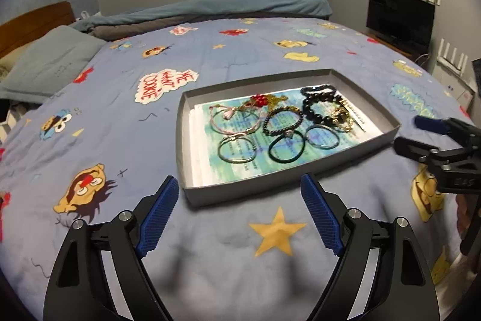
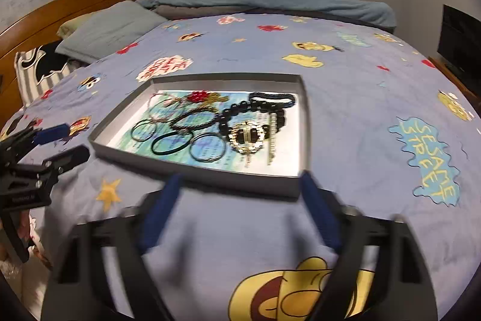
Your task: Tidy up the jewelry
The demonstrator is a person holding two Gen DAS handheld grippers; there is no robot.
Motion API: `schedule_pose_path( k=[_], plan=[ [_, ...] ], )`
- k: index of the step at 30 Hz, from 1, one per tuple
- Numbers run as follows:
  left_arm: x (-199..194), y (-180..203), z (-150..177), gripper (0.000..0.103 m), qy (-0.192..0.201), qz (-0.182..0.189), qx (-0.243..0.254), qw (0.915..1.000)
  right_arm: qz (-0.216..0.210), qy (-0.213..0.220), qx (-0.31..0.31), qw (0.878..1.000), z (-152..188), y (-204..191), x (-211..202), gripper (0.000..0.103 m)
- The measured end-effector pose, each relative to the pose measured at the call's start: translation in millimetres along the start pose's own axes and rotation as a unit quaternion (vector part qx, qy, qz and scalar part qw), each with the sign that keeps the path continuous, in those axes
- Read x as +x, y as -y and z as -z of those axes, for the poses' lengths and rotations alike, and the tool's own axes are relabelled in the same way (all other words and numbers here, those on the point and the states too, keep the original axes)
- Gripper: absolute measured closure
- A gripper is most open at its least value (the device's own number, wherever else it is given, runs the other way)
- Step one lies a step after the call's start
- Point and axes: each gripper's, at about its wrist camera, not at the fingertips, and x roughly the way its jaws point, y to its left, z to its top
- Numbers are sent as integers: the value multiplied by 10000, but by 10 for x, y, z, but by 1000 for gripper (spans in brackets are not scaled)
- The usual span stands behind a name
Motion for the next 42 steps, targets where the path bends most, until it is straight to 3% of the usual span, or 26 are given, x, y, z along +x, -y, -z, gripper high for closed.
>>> schedule_pose_path(
  k=[3, 7, 9, 15, 23, 42],
  plan=[
    [10, -60, 7, 10, 16, 87, -250, 9996, 54, 26, 178, 9998, -26, 50, -22, 5],
    [29, -46, 10, 9, -23, 221, -364, 9991, 268, 13, 128, 9996, -24, 14, -7, 5],
    [27, -30, 7, 8, -10, 110, -356, 9993, 393, -10, 50, 9992, -19, -30, -7, 5],
    [13, 24, -1, 8, 182, -55, -195, 9996, 313, 166, 85, 9993, -11, -34, -19, 5],
    [65, 51, 20, 8, 174, -311, -18, 9994, 358, 65, 65, 9993, -2, -64, 67, 5],
    [52, 22, 43, 8, 152, -292, -62, 9994, 389, 42, 12, 9992, 18, -81, 60, 5]
  ],
)
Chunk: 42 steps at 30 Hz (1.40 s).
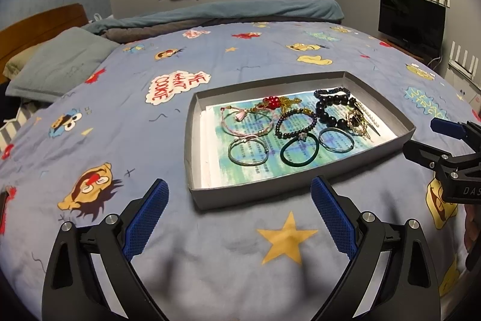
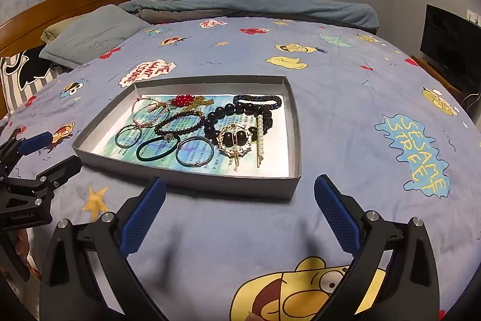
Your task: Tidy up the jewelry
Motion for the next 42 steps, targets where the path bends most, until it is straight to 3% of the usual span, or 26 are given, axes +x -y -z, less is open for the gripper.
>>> schedule_pose_path(
  k=[42],
  plan=[
    [19, -7, 8, 8, -3, 111, 2, 9999, 73, -32, -60, 10000, 26, -27, 34, 5]
  ],
)
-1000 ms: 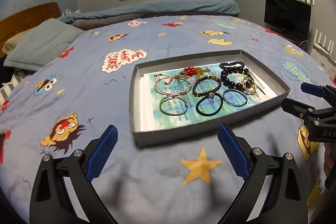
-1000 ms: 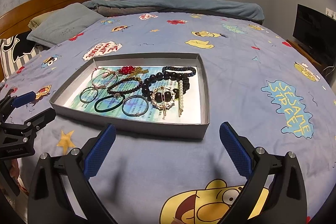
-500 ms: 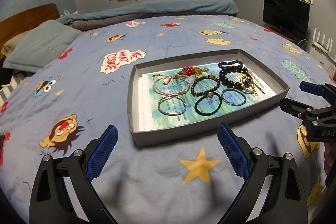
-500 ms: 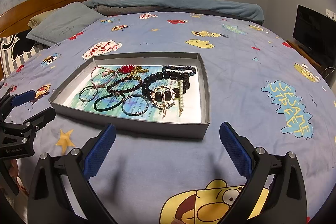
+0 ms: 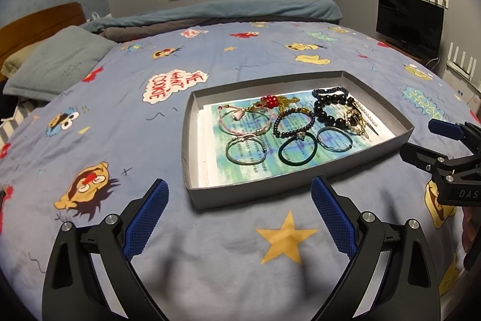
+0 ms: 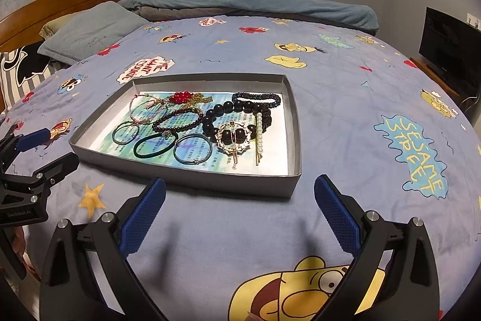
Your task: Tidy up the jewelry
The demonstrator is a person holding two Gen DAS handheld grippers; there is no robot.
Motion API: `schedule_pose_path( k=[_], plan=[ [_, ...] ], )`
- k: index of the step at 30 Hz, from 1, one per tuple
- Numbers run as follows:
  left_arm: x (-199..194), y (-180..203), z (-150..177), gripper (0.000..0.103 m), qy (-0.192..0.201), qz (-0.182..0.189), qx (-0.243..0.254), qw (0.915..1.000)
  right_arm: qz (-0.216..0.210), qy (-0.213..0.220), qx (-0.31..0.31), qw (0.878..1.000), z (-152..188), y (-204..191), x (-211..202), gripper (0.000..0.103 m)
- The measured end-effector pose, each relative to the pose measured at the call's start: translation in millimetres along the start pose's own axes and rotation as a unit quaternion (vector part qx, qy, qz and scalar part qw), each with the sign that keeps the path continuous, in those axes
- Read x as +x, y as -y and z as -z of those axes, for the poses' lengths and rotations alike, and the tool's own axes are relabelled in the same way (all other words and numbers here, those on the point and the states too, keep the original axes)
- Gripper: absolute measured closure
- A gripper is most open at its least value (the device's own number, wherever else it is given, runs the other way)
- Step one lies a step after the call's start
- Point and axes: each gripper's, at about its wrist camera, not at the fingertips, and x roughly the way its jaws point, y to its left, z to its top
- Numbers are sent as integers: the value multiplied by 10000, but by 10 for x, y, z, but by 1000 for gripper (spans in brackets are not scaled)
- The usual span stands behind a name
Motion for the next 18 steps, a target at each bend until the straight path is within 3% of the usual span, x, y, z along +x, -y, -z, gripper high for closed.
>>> schedule_pose_path(
  k=[9, 18],
  plan=[
    [27, 23, 10, 8, 8, -47, 100, 9999, 7, -31, 13, 10000, 15, -2, 3, 5],
    [75, -41, 15, 8, -138, -22, -99, 9999, 38, -45, 53, 10000, 27, 28, 38, 5]
  ],
)
